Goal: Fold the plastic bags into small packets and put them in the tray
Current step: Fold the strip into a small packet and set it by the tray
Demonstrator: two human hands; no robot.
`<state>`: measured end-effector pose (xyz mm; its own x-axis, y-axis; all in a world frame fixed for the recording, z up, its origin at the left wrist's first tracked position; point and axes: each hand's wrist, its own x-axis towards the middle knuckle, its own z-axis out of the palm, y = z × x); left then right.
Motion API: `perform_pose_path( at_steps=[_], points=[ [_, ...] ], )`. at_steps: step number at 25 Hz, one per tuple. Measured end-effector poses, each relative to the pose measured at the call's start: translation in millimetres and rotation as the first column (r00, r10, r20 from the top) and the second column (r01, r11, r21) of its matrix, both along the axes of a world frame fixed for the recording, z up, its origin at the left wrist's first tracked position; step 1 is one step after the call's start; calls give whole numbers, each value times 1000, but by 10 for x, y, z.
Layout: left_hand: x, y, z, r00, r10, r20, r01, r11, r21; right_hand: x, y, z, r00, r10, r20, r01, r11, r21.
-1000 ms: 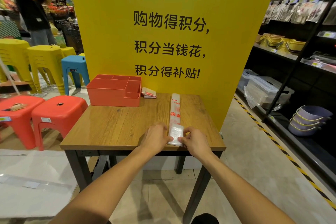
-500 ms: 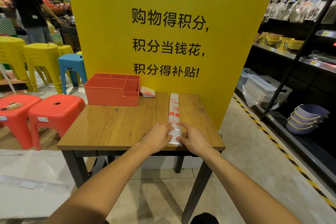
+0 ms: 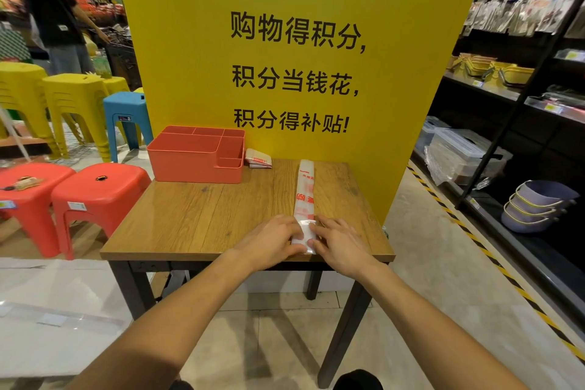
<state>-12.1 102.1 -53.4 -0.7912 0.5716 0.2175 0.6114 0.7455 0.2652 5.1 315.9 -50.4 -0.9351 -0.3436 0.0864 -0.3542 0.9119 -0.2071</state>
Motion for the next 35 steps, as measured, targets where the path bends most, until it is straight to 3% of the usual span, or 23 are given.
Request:
perform_pose_path(
  at_steps=[4,9,24,28,31,35],
  points=[
    [45,-103,-22,1000,-31,-3,31,999,-40,33,49,-68,998,58,21,-54,987,-153],
    [140,-140,57,999,-31,-25,33,997,75,136,190,-84,985,160,64,-140,960,-243],
    [259,-175,17,996,-40,79,21,973,230,19,20,-161,981,117,-157,-160,943,-293],
    [220,-219,-38,996,94,-4,-91,973,212,21,-81,-158,995,74,-69,-97,887,-451],
    [242,-221,-14,986,149,76,-165,938,305,67,-164,-125,996,84,-5,-71,805,-590],
    [204,-195,57,941,256,220,-321,880,350,47,-226,-80,998,41,54,4,758,-652]
  ],
)
